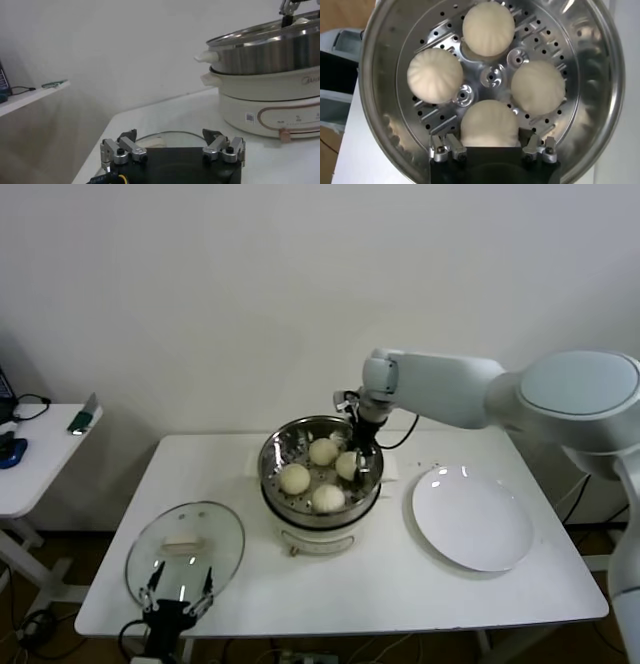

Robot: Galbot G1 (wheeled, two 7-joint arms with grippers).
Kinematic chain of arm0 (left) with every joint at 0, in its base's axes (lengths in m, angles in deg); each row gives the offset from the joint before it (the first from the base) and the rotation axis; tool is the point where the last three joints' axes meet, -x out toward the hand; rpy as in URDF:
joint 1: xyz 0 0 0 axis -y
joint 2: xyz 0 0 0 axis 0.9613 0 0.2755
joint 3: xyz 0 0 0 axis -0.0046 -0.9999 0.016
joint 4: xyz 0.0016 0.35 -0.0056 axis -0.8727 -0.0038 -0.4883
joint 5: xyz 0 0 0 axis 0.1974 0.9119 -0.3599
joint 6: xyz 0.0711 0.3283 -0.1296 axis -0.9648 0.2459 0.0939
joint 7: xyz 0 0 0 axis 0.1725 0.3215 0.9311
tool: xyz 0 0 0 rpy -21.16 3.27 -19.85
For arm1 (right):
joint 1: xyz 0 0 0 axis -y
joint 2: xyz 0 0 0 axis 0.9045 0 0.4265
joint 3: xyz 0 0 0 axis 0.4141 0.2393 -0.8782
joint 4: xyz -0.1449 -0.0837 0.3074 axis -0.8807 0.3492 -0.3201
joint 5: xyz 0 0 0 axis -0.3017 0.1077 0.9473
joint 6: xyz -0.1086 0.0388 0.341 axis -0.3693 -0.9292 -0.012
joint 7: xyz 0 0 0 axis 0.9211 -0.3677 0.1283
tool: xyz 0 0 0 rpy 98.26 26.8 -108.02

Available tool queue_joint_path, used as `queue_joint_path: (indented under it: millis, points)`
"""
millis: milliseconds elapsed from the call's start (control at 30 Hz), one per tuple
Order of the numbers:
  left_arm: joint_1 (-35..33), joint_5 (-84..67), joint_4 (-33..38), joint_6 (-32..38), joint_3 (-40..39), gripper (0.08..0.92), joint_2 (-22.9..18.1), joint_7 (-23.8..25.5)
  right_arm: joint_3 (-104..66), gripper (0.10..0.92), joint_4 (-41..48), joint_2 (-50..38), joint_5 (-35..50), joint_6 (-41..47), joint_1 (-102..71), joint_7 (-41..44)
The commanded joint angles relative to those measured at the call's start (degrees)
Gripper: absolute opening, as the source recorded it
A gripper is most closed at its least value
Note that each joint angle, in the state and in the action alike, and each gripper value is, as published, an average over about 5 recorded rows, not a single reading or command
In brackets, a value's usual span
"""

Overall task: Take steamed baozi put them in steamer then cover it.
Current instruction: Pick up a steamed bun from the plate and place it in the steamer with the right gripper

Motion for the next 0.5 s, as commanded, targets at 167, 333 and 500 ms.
queue_joint_path:
  millis: [167,333,500]
  points:
    - [0.3,0.0,-0.2,-0.1,0.0,0.823,0.1,0.0,-0.6,0.82,0.1,0.3,-0.5,0.3,-1.1,-0.5]
    - [0.2,0.0,-0.2,0.0,0.2,0.823,0.1,-0.1,-2.4,0.823,-0.8,-1.2,-0.6,-0.1,0.8,0.4]
    - [0.1,0.0,-0.1,0.0,0.4,0.823,0.2,-0.1,-6.9,0.823,-2.3,-4.6,-1.1,-1.1,2.9,-1.0]
